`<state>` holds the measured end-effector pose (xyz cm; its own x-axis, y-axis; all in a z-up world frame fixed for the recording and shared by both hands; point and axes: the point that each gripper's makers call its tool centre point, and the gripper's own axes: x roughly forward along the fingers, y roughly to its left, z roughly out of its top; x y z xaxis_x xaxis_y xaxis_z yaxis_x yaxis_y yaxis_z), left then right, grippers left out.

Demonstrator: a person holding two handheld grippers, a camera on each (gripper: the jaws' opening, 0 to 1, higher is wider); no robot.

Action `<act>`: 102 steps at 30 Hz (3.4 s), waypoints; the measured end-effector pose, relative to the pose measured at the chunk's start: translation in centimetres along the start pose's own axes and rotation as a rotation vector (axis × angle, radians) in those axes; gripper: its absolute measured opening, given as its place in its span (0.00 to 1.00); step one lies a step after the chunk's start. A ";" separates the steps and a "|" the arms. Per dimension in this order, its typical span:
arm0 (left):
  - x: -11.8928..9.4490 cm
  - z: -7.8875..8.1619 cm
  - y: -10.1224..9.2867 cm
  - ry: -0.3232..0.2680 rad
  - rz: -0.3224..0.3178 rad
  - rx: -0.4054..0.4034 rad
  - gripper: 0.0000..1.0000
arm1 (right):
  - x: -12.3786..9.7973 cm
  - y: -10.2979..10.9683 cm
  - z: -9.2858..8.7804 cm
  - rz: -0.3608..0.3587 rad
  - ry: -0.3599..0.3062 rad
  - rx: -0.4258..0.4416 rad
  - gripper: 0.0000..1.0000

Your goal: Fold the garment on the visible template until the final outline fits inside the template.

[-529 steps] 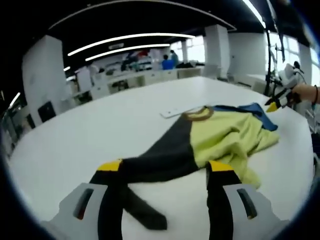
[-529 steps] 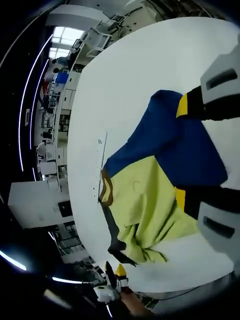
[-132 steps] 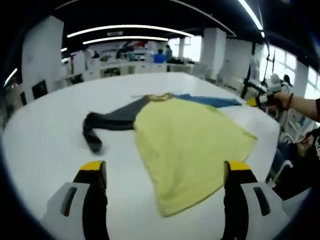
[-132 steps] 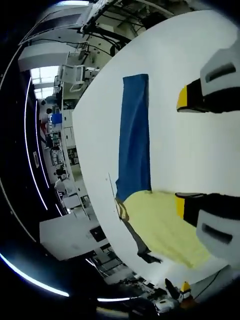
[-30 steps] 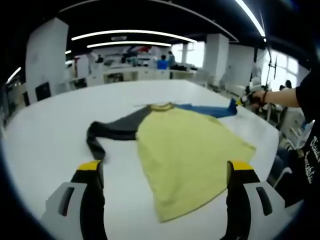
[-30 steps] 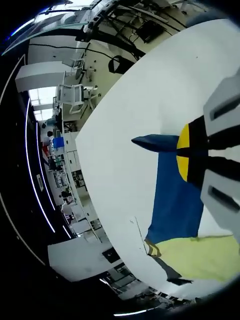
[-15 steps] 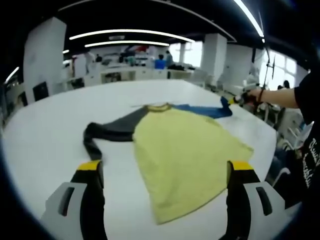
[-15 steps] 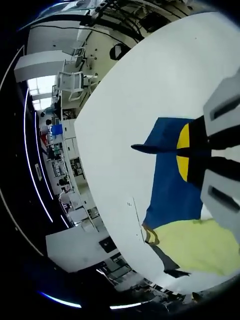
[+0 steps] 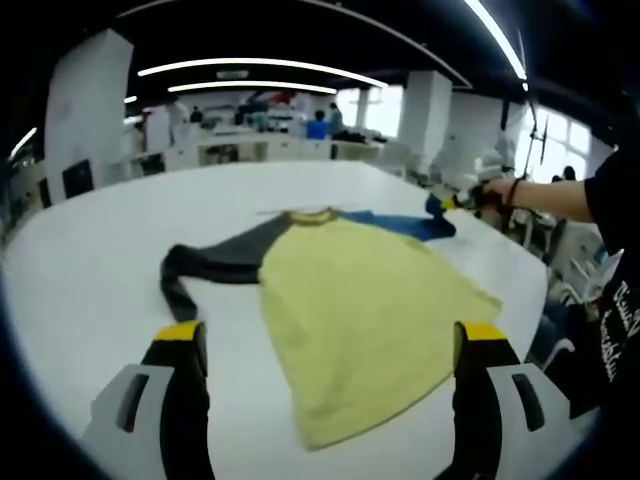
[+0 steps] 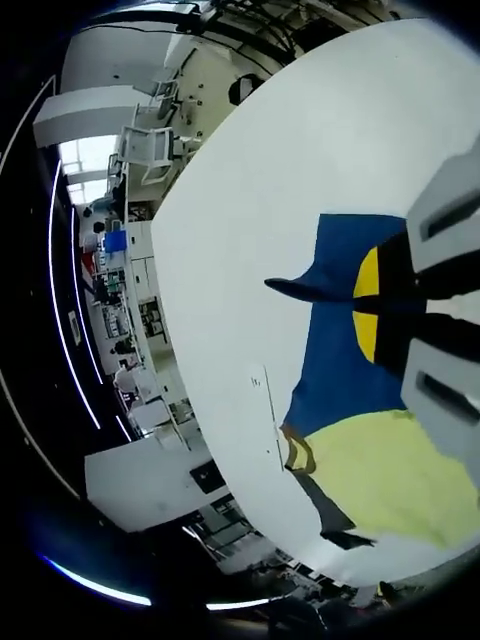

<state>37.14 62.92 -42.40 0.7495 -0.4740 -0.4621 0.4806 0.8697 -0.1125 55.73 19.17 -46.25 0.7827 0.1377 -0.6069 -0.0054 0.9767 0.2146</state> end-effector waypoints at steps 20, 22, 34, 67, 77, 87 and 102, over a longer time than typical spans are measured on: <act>-0.1 -0.9 -0.1 0.027 -0.011 -0.008 0.98 | 1.1 5.8 -0.5 0.057 0.021 -0.076 0.00; -0.1 -0.9 -0.1 0.029 -0.013 -0.006 0.98 | 1.1 6.2 -0.7 0.060 0.026 -0.085 0.00; 0.3 -0.8 -0.2 0.024 -0.023 -0.007 0.97 | 1.7 8.6 -0.5 0.054 0.024 -0.173 0.00; 0.1 -0.5 -0.1 -0.003 -0.034 -0.011 0.99 | 4.2 17.0 0.1 0.112 -0.019 -0.324 0.00; -0.1 -1.1 0.2 0.012 -0.034 -0.018 0.99 | 4.7 19.8 -0.4 0.149 -0.010 -0.366 0.00; -0.1 -1.3 0.4 0.012 -0.036 -0.023 0.99 | 4.8 22.4 -0.7 0.180 -0.010 -0.400 0.00; -0.3 -1.7 0.9 0.014 -0.029 -0.034 0.99 | 5.5 26.1 -1.0 0.224 -0.006 -0.410 0.00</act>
<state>36.56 64.14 -43.88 0.7293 -0.4970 -0.4701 0.4860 0.8600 -0.1553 59.24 45.56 -44.74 0.7380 0.3533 -0.5750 -0.4195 0.9076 0.0192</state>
